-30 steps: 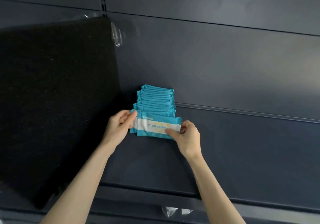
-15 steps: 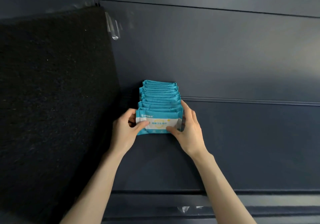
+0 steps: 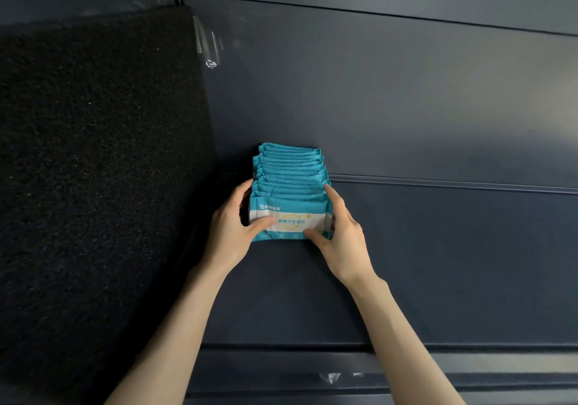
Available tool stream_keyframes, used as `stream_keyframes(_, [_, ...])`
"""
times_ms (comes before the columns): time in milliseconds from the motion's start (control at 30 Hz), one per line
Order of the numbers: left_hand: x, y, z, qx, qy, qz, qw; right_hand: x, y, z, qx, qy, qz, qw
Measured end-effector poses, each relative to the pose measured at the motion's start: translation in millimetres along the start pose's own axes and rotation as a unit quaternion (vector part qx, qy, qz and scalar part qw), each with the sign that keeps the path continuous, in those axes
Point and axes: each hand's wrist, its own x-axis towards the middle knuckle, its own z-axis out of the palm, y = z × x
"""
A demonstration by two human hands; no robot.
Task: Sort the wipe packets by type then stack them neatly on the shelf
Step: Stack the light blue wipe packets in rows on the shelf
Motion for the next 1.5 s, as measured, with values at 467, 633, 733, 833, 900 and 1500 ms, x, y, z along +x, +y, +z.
stream_keyframes(467, [19,7,-8,-0.127,-0.185,-0.064,0.972,18,4,-8,0.122,-0.104,0.058,0.985])
stream_keyframes(633, [21,5,-9,-0.138,-0.202,-0.08,0.966,15,5,-7,0.117,-0.122,0.058,0.984])
stream_keyframes(733, [21,4,-10,-0.147,-0.197,-0.086,0.966,15,4,-3,0.104,-0.115,0.048,0.987])
stream_keyframes(833, [20,4,-11,-0.15,-0.195,-0.085,0.966,15,2,-1,0.098,-0.111,0.045,0.988])
stream_keyframes(900, [19,4,-12,-0.152,-0.19,-0.081,0.966,14,2,0,0.094,-0.11,0.048,0.988])
stream_keyframes(1500, [18,11,-9,-0.147,-0.203,-0.053,0.967,29,7,-9,0.163,-0.172,0.065,0.969])
